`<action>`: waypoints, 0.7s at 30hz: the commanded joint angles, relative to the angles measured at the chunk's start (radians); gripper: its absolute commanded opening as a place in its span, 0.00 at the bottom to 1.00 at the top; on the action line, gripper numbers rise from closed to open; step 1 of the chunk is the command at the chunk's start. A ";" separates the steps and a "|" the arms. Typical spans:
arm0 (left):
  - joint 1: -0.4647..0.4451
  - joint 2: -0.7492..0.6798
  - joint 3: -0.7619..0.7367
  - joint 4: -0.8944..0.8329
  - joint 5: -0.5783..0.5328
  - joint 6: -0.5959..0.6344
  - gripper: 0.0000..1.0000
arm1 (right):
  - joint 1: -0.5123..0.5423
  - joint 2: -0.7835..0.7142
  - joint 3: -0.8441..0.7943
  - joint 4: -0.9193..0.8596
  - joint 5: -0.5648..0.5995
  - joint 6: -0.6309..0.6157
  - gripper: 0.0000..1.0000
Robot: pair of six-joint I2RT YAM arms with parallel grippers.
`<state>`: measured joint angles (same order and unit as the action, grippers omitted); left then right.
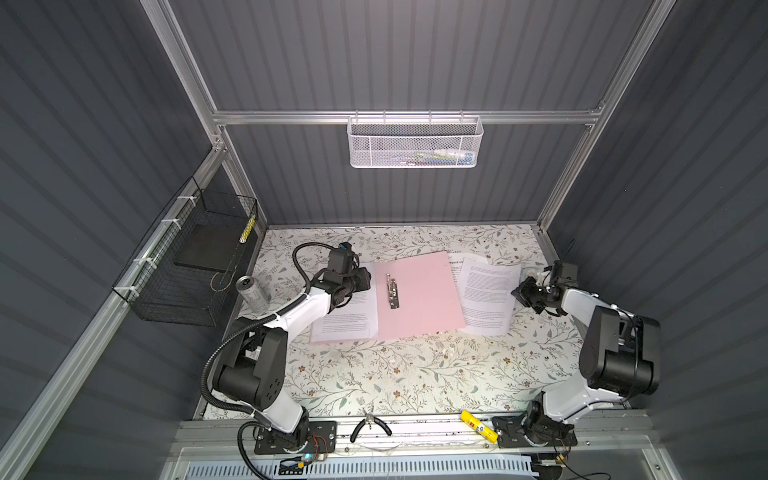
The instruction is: Put the files into the folder
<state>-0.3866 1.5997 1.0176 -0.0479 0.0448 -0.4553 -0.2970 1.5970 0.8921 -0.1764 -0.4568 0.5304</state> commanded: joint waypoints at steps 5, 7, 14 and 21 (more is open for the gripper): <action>0.002 -0.019 0.052 -0.050 -0.039 0.003 0.40 | 0.064 -0.179 0.074 -0.129 0.108 -0.056 0.00; 0.000 -0.028 0.047 -0.055 -0.055 0.003 0.40 | 0.118 -0.241 0.108 -0.173 0.240 -0.080 0.00; 0.000 -0.037 0.055 -0.079 -0.086 0.022 0.42 | 0.288 -0.344 0.281 -0.272 0.411 -0.142 0.00; 0.002 -0.020 0.062 -0.076 -0.084 0.015 0.43 | 0.424 -0.312 0.396 -0.223 0.272 -0.112 0.00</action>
<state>-0.3866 1.5917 1.0500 -0.1005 -0.0299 -0.4515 0.0868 1.2594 1.2579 -0.3950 -0.1207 0.4149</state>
